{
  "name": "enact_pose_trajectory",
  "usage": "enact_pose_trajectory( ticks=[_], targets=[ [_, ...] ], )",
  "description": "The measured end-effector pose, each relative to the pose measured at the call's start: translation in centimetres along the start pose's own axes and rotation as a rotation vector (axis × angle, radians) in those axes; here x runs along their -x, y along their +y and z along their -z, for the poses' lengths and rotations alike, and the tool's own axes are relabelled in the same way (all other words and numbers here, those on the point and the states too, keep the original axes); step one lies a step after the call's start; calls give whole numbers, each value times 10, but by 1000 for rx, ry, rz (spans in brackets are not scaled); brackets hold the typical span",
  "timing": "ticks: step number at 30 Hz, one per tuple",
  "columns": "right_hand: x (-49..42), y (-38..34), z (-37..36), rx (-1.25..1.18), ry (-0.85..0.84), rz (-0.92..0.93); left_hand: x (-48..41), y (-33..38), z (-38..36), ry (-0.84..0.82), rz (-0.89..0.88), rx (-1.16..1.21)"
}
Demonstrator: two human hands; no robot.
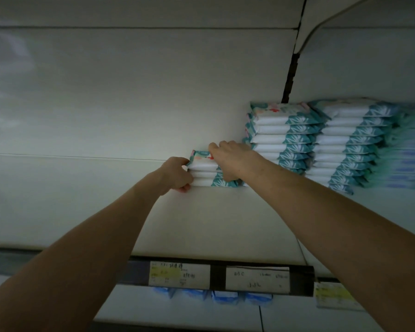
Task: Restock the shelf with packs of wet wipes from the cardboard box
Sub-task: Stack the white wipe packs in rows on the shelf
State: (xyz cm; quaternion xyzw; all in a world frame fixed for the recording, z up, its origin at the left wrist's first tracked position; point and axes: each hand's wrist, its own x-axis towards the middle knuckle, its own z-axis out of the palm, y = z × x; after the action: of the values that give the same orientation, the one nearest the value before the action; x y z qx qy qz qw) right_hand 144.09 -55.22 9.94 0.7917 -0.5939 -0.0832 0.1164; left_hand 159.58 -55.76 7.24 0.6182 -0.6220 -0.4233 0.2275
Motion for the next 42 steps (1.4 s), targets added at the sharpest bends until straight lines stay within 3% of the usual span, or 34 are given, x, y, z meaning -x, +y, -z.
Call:
enact_pose_trajectory(
  ticks=[12,20,32,42],
  targets=[
    [1,-5,15,15,-2,19,5,11,0,19,-14,-143],
    [6,-29,49,14,21,158,28,17,12,152,29,-94],
    [50,-107,77,6,97,645,158,-22,31,599,322,-18],
    [183,-218,87,-1,194,1151,353,-69,-15,962,657,138]
  ],
)
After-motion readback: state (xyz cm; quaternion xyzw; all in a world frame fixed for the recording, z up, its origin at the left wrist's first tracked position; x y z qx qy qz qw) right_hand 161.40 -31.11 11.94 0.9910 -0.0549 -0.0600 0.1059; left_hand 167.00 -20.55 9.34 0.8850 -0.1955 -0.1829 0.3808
